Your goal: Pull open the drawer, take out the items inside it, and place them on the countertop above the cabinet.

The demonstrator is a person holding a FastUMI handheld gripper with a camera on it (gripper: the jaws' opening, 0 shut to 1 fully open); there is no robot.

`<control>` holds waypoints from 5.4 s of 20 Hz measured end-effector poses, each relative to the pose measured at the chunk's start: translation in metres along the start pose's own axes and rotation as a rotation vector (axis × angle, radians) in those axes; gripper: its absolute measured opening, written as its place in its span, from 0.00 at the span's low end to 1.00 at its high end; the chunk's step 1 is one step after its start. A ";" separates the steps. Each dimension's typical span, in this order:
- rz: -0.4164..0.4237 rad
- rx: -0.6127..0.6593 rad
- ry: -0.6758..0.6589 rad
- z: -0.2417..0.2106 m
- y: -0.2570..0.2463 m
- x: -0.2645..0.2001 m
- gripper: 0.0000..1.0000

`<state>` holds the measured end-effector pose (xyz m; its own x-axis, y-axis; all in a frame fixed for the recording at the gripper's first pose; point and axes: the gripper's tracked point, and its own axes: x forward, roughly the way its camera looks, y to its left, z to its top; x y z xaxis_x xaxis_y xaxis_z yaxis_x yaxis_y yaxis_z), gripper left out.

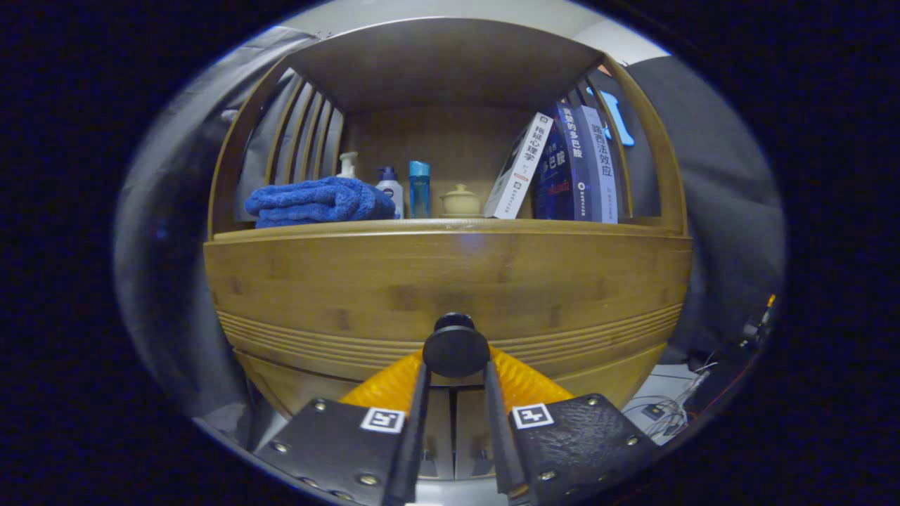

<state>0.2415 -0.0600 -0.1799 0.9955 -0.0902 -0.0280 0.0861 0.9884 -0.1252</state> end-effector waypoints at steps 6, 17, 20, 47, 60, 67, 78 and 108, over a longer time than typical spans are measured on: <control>-0.028 0.037 -0.032 0.013 0.000 0.007 0.45; 0.046 -0.063 -0.005 0.010 -0.003 -0.020 0.33; 0.056 -0.060 0.017 0.006 -0.007 -0.048 0.33; -0.015 0.045 0.040 0.003 -0.037 -0.192 0.80; -0.001 0.021 0.013 0.015 -0.013 -0.148 0.96; -0.012 0.059 0.042 0.005 -0.013 -0.138 0.39; 0.016 -0.019 0.036 0.004 -0.013 -0.169 0.28; 0.051 -0.063 0.776 0.017 0.000 -0.035 0.70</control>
<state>0.2070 -0.0547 -0.1620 0.6839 -0.1279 -0.7183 0.0155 0.9868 -0.1609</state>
